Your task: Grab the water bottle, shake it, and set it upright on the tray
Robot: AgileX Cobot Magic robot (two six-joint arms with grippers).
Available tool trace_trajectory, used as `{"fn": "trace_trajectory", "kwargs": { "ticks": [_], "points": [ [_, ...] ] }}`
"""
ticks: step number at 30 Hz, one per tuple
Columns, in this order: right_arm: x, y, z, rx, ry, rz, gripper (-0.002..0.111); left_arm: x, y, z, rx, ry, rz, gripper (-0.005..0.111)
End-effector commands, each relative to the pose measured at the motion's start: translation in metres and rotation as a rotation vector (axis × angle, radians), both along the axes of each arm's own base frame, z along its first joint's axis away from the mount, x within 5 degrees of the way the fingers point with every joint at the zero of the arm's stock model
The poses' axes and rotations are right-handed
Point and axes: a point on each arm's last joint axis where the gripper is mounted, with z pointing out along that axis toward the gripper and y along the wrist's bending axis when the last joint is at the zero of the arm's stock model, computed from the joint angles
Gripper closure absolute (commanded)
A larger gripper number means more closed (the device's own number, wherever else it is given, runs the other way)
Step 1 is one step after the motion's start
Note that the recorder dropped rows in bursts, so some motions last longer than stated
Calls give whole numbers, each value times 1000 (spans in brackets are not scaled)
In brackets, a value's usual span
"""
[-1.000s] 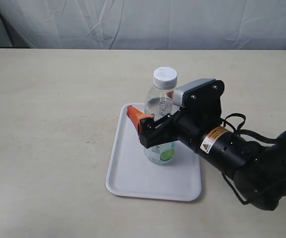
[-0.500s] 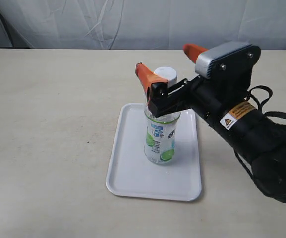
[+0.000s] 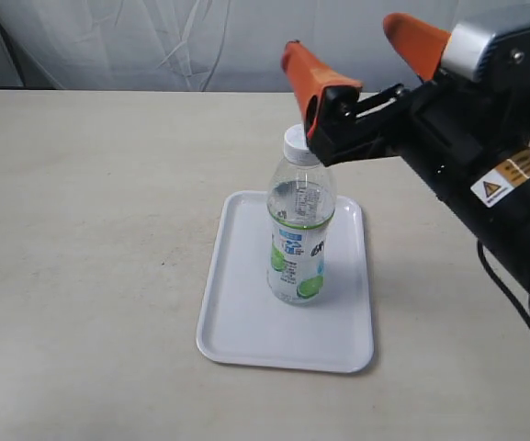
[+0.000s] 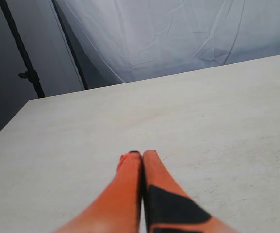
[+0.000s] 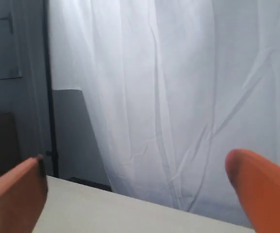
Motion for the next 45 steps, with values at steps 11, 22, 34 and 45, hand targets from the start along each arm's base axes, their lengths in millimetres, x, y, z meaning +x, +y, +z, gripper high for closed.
{"fn": "trace_trajectory", "kwargs": {
  "ticks": [11,22,34,45],
  "points": [
    [-18,-24,19,-80,139,-26,103,0,0,-1,-8,-5,0,106],
    [-18,-28,22,-94,123,-55,103,0,0,-1,-6,-5,-1,106],
    [-72,-135,51,-239,235,-288,103,0,0,-1,-7,-5,-1,106],
    [-103,-150,34,-217,344,-360,103,0,0,-1,-7,-5,-1,106]
  ]
}}
